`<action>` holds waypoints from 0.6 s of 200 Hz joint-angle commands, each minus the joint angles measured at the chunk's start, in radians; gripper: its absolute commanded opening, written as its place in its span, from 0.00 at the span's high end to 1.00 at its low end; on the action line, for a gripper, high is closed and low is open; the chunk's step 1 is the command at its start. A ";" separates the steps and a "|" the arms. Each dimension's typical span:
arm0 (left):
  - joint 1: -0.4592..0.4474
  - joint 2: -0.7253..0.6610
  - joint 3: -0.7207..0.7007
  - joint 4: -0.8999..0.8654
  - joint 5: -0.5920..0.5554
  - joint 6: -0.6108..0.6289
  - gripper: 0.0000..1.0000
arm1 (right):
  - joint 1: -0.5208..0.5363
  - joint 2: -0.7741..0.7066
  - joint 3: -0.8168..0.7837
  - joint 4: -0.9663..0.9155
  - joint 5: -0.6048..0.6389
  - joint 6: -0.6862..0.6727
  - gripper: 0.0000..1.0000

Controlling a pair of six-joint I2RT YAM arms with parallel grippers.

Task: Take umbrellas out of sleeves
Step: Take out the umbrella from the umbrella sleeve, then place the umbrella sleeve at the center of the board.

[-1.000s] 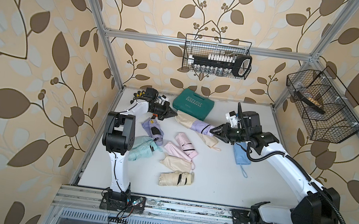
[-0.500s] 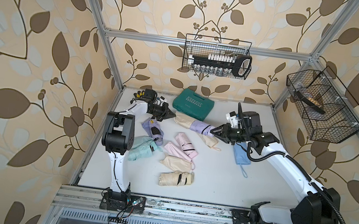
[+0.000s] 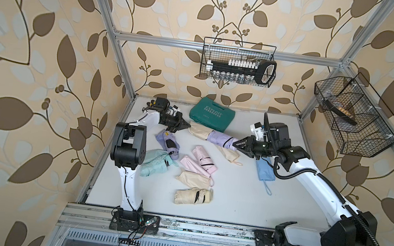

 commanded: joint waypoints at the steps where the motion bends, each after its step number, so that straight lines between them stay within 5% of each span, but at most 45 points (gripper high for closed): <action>1: 0.015 -0.045 -0.013 0.002 -0.011 0.030 1.00 | -0.006 -0.039 0.010 0.018 -0.018 -0.026 0.90; 120: 0.037 -0.015 -0.020 -0.006 -0.039 0.043 1.00 | -0.025 -0.062 0.047 -0.022 -0.017 -0.042 0.90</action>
